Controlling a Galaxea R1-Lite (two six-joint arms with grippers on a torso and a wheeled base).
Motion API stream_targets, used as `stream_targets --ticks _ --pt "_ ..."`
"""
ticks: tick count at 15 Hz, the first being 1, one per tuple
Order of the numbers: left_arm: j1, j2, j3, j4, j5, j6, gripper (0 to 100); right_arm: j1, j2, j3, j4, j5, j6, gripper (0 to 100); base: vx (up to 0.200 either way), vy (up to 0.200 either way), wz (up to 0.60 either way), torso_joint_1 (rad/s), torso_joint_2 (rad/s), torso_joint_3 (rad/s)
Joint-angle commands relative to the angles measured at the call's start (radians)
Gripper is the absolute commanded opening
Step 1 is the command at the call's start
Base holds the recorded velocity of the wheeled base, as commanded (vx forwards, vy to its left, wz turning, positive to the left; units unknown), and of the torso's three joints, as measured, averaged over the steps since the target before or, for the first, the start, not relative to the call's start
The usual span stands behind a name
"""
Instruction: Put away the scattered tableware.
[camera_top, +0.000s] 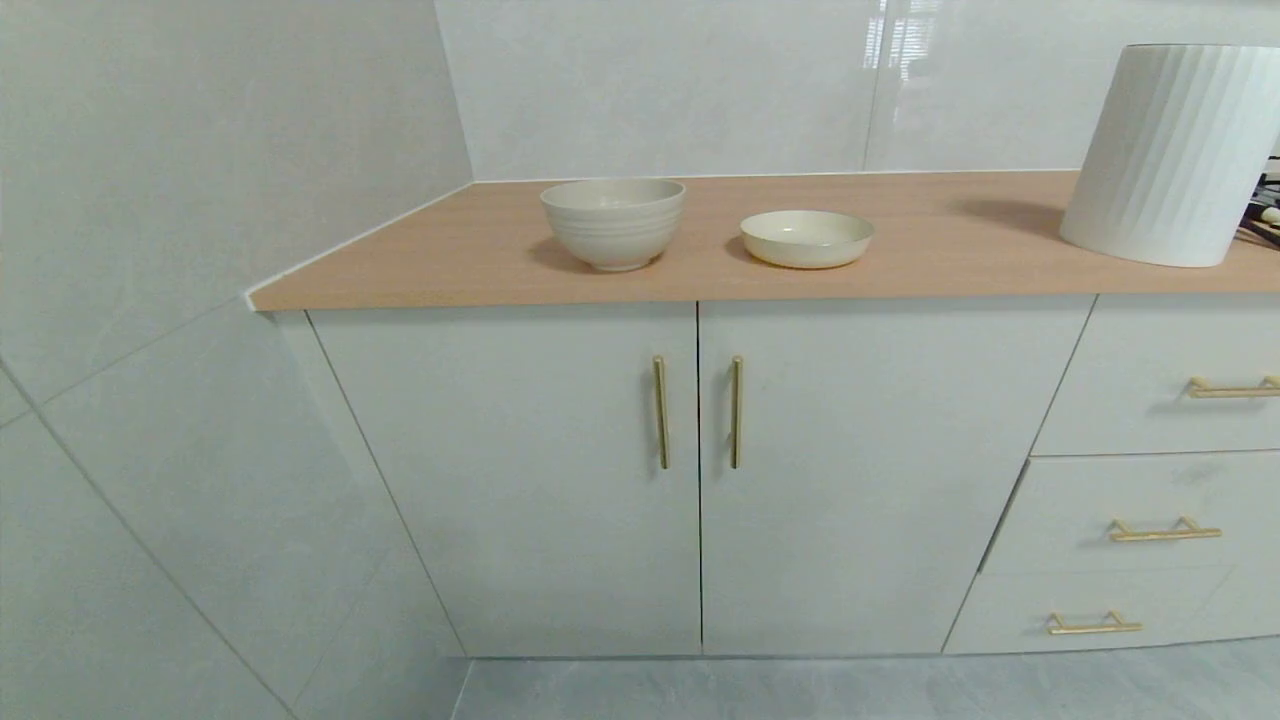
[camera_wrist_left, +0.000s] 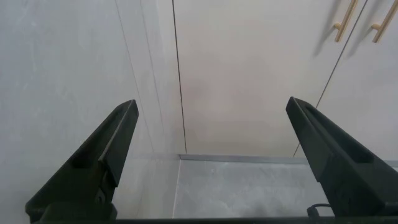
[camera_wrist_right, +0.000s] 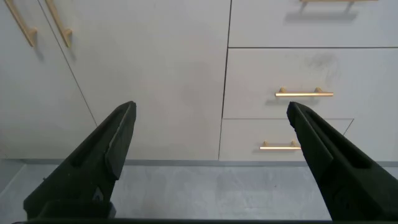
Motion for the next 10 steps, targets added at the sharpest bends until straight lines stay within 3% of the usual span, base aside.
stream_targets --ticks 1,2,3,5,8,10 --pt "0.000 0.000 0.000 0.000 0.000 -0.001 100 0.000 0.001 0.000 -0.001 -0.001 -0.001 100 0.000 0.000 0.00 0.000 0.00 0.000" --pt "0.000 0.000 0.000 0.000 0.000 -0.001 100 0.000 0.001 -0.023 -0.015 0.005 0.005 100 0.000 0.000 0.00 0.000 0.00 0.000" --pt "0.000 0.000 0.000 0.000 0.000 -0.001 100 0.004 0.016 -0.144 -0.049 0.024 0.015 100 0.000 0.000 0.00 0.000 0.00 0.000" --pt "0.000 0.000 0.000 0.000 0.000 0.001 100 0.046 0.190 -0.276 -0.023 0.091 0.015 100 0.000 0.000 0.00 0.000 0.00 0.000" --pt "0.000 0.000 0.000 0.000 0.000 -0.001 100 0.136 0.651 -0.345 -0.057 0.225 0.018 100 0.000 0.000 0.00 0.000 0.00 0.000" --pt "0.000 0.000 0.000 0.000 0.000 -0.001 100 0.245 0.952 -0.460 -0.138 0.231 0.018 100 0.000 0.000 0.00 0.000 0.00 0.000"
